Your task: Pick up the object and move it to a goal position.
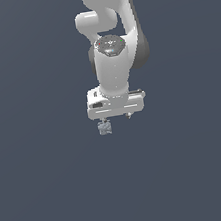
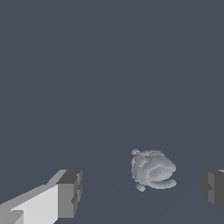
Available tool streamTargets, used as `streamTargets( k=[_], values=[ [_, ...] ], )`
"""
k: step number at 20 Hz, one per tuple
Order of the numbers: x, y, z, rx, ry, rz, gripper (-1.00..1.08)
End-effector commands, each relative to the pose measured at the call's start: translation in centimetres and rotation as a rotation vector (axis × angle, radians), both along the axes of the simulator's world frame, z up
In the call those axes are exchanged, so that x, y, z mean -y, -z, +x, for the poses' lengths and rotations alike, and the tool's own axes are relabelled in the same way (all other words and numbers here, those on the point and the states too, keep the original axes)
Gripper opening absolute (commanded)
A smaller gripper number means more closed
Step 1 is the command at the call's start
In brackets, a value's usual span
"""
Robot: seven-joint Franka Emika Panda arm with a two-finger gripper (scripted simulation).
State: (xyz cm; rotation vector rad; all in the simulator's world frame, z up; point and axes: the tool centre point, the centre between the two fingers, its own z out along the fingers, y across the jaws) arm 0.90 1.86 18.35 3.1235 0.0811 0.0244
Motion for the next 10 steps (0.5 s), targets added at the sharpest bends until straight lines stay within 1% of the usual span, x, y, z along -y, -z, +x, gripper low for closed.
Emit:
streamTargets(
  k=[1,4,10],
  values=[
    [0.0,0.0,0.0,0.0,0.0,0.0,1.0],
    [0.2,-0.3,0.2,0.008,0.001,-0.004,1.0],
    [1.1,-1.7,1.3,0.049,0.013,-0.022,1.0]
  ],
)
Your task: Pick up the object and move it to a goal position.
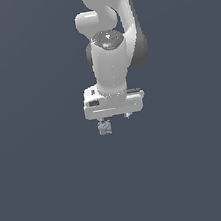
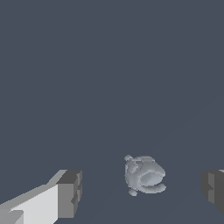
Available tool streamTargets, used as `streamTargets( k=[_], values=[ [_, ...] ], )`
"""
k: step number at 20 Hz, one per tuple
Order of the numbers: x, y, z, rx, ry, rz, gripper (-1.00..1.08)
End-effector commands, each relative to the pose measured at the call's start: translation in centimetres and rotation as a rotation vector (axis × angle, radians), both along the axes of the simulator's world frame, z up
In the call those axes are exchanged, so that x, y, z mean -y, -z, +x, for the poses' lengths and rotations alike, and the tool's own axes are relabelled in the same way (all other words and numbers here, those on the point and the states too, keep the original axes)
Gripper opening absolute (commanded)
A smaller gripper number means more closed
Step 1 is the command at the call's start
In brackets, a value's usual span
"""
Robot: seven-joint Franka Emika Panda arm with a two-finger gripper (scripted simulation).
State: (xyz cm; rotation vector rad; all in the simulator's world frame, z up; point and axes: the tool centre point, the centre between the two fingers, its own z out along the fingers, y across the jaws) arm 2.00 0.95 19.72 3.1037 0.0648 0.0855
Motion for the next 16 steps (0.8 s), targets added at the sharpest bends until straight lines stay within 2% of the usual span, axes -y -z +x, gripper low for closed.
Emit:
streamTargets(
  k=[1,8,16],
  values=[
    [0.23,-0.38,0.3,0.011,0.004,-0.005,1.0],
    [0.28,-0.15,0.17,0.007,-0.016,-0.005,1.0],
    [0.71,0.6,-0.17,-0.001,-0.112,-0.011,1.0]
  ],
)
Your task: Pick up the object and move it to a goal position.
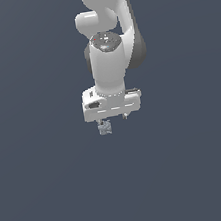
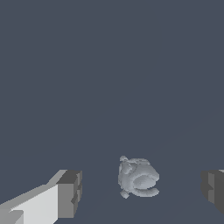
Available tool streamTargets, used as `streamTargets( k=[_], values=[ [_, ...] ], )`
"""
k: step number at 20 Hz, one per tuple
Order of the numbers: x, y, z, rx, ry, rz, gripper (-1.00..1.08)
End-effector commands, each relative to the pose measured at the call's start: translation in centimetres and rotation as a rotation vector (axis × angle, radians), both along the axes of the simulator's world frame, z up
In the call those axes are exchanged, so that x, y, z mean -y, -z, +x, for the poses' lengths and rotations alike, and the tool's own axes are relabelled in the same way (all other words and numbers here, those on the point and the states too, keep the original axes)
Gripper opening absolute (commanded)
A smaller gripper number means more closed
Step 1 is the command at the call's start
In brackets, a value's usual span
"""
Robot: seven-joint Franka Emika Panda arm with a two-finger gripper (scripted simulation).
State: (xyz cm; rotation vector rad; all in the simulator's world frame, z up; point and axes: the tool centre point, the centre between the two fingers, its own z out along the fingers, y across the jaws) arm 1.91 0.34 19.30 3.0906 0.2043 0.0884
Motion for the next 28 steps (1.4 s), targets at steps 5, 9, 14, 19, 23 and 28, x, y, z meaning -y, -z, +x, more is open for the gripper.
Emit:
streamTargets(
  k=[5,9,14,19,23,28],
  values=[
    [0.5,0.9,-0.4,-0.011,-0.119,-0.007,1.0],
    [0.9,1.7,-0.8,-0.019,-0.217,-0.011,1.0],
    [1.4,2.6,-1.3,-0.03,-0.342,-0.015,1.0],
    [1.9,3.5,-1.8,-0.04,-0.468,-0.019,1.0],
    [2.2,4.2,-2.3,-0.047,-0.569,-0.021,1.0],
    [2.7,5.1,-2.8,-0.055,-0.696,-0.022,1.0]
  ],
)
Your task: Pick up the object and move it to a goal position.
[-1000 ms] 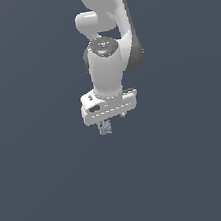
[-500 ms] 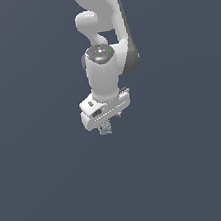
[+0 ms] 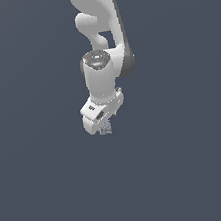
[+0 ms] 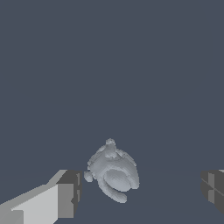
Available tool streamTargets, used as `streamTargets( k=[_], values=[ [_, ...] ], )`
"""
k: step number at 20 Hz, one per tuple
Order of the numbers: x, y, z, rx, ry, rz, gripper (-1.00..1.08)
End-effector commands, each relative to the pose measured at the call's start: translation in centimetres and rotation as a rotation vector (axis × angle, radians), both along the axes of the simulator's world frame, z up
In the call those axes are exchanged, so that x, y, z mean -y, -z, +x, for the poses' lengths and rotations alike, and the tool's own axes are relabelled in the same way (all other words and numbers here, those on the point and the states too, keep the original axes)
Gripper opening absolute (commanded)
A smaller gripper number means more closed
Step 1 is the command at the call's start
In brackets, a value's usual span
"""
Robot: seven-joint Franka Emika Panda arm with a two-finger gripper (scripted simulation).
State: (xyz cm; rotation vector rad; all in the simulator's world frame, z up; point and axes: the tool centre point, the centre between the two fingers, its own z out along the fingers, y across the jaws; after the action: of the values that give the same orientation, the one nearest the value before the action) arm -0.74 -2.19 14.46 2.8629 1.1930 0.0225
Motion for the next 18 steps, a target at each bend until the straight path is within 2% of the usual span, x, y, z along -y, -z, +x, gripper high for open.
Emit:
streamTargets(
  k=[1,18],
  values=[
    [0.2,0.4,-0.3,-0.005,-0.065,0.0,1.0],
    [1.3,3.2,-2.3,-0.03,-0.496,0.006,1.0]
  ],
)
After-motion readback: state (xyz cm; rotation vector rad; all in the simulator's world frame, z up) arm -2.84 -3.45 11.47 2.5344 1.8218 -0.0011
